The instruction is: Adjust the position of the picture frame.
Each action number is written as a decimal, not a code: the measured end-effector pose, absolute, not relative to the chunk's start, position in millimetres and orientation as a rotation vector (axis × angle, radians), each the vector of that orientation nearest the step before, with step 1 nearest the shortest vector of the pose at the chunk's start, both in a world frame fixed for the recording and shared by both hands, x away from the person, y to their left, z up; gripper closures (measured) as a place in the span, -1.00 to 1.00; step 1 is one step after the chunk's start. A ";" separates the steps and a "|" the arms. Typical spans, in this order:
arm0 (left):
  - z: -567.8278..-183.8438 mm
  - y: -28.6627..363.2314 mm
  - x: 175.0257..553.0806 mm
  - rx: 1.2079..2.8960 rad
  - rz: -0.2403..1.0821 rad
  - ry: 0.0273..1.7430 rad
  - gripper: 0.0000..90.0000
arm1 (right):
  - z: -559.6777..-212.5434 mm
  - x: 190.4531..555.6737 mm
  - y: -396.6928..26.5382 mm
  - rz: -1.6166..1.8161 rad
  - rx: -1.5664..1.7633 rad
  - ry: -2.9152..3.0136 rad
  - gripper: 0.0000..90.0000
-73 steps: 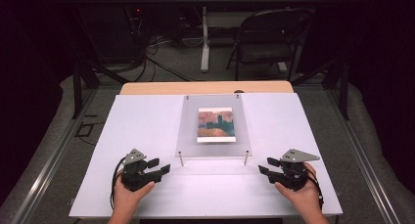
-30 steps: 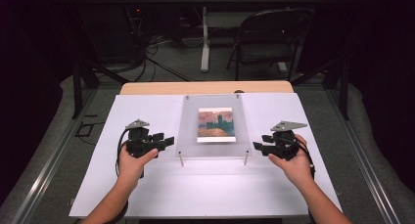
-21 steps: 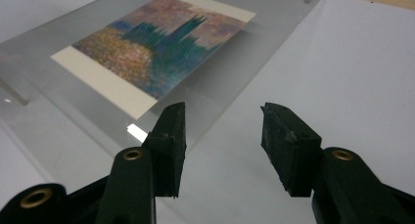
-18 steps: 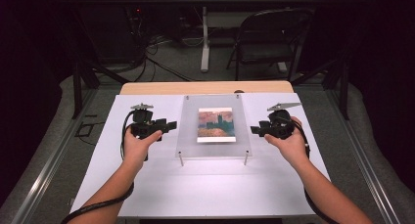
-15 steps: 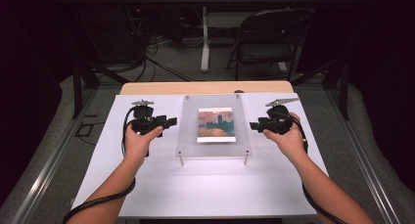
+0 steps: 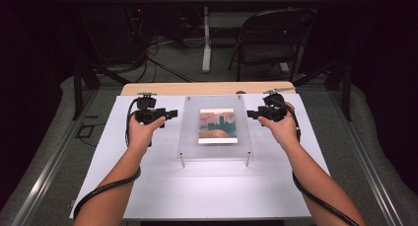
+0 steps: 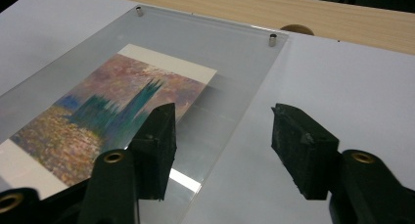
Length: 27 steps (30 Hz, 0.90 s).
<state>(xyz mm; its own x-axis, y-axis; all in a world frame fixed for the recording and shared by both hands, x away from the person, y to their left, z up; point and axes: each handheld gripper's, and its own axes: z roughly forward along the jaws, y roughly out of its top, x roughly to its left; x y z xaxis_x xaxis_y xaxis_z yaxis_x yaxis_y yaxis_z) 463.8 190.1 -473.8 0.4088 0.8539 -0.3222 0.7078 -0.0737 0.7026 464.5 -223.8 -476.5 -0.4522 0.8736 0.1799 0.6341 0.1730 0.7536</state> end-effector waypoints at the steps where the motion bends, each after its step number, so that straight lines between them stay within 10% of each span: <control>1: -475.2 190.3 466.3 1.825 0.216 1.357 -0.17 | -478.0 466.7 -223.1 1.153 1.444 2.156 -0.13; 27: -502.2 160.4 502.9 1.861 0.171 1.447 -0.20 | -507.9 503.7 -202.4 1.096 1.578 2.161 -0.19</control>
<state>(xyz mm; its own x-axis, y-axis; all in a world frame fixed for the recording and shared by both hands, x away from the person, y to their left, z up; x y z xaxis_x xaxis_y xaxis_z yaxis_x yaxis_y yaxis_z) 502.9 160.4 -502.2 0.3495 0.8762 -0.3320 0.7744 -0.0707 0.6287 503.7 -202.4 -507.9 -0.3825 0.8969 0.2219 0.7089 0.1308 0.6931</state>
